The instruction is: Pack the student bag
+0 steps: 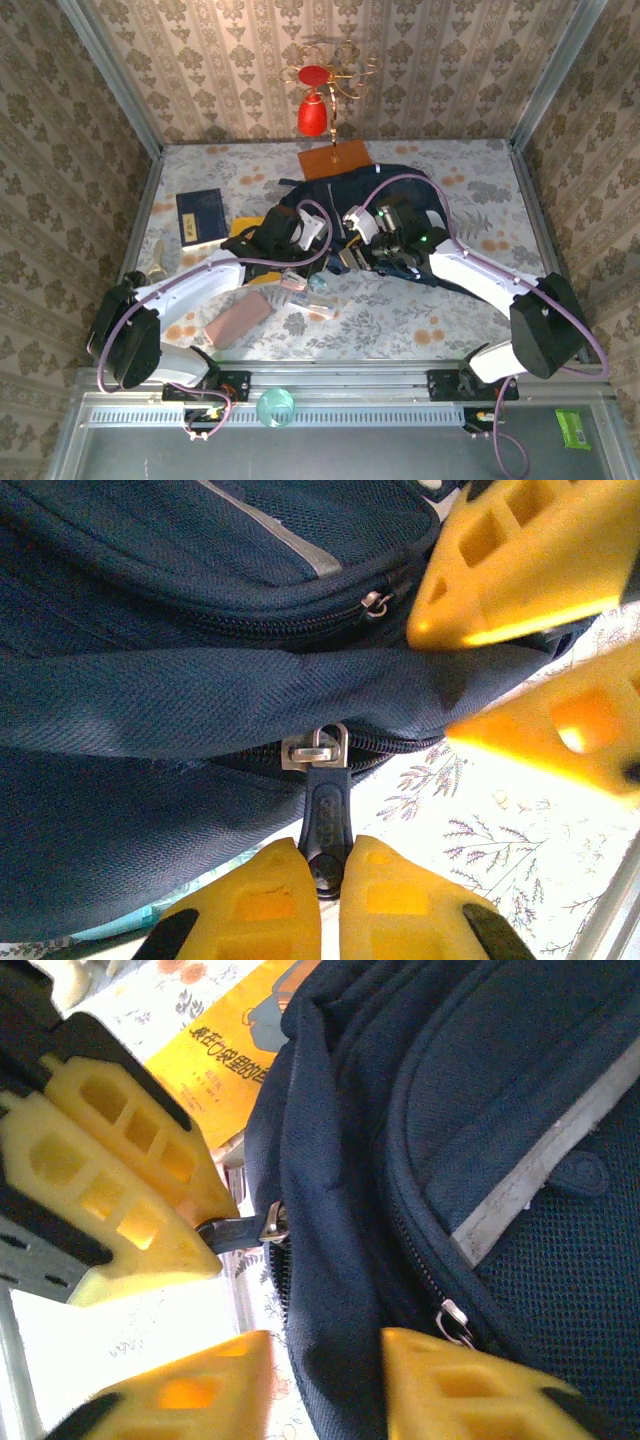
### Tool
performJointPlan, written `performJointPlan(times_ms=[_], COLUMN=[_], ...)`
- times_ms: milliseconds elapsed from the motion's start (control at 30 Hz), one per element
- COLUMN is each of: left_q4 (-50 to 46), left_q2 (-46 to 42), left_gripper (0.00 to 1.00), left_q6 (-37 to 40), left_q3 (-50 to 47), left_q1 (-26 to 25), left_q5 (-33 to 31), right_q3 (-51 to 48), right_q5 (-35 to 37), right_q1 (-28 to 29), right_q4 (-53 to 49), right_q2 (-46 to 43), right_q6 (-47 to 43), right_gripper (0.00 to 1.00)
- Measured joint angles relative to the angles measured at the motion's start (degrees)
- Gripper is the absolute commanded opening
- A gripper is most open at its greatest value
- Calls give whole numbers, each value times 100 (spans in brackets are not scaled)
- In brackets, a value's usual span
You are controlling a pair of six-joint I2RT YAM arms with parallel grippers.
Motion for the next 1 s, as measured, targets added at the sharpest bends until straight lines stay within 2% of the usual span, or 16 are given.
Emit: performJointPlan(times_ms=[167, 367, 700, 1000], left_q4=[0, -9, 11, 232], left_q2=[-11, -144, -592, -592], left_gripper=[0, 0, 0, 0], left_q6=[-9, -15, -79, -74], left_q3=[-15, -68, -262, -560], left_q1=[0, 96, 800, 839], left_q5=[-24, -59, -195, -192], right_q3=[0, -210, -1211, -1263], right_q5=[125, 271, 295, 199], right_q1=[-7, -199, -710, -787], right_q4=[-42, -131, -192, -188], right_q2=[61, -151, -1257, -1309], right_q6=[-35, 2, 697, 929], right_gripper=[0, 0, 0, 0])
